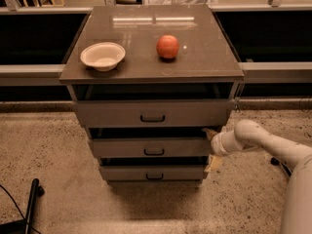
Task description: Open middle drawer
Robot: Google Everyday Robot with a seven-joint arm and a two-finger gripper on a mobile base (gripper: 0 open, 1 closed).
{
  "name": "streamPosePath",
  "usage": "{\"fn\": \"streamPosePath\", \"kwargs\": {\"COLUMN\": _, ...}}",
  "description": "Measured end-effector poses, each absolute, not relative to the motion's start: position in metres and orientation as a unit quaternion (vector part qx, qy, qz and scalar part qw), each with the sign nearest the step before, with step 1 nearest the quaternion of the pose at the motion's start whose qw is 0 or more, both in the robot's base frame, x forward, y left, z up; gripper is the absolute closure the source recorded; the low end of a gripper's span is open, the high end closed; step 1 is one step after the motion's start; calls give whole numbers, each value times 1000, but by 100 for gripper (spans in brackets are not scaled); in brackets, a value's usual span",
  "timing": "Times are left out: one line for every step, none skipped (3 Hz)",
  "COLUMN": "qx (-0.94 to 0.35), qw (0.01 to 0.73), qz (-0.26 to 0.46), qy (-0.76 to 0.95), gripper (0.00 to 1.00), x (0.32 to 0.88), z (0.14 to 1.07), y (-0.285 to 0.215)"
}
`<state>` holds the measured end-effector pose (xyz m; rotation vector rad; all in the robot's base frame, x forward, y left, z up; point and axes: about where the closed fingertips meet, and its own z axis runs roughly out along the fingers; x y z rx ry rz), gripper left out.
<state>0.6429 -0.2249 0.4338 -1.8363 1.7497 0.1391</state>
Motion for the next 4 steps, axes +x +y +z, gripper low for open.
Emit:
{"fn": "streamPosePath", "kwargs": {"qx": -674, "qw": 303, "qz": 61, "qy": 671, "gripper": 18, "x": 654, "z": 420, "y": -229}}
{"fn": "streamPosePath", "kwargs": {"qx": -666, "qw": 305, "qz": 62, "qy": 678, "gripper": 40, "x": 660, "z": 416, "y": -228}}
{"fn": "streamPosePath", "kwargs": {"qx": -666, "qw": 305, "qz": 62, "qy": 678, "gripper": 48, "x": 660, "z": 415, "y": -228}}
{"fn": "streamPosePath", "kwargs": {"qx": -671, "qw": 300, "qz": 62, "qy": 675, "gripper": 48, "x": 654, "z": 421, "y": -223}}
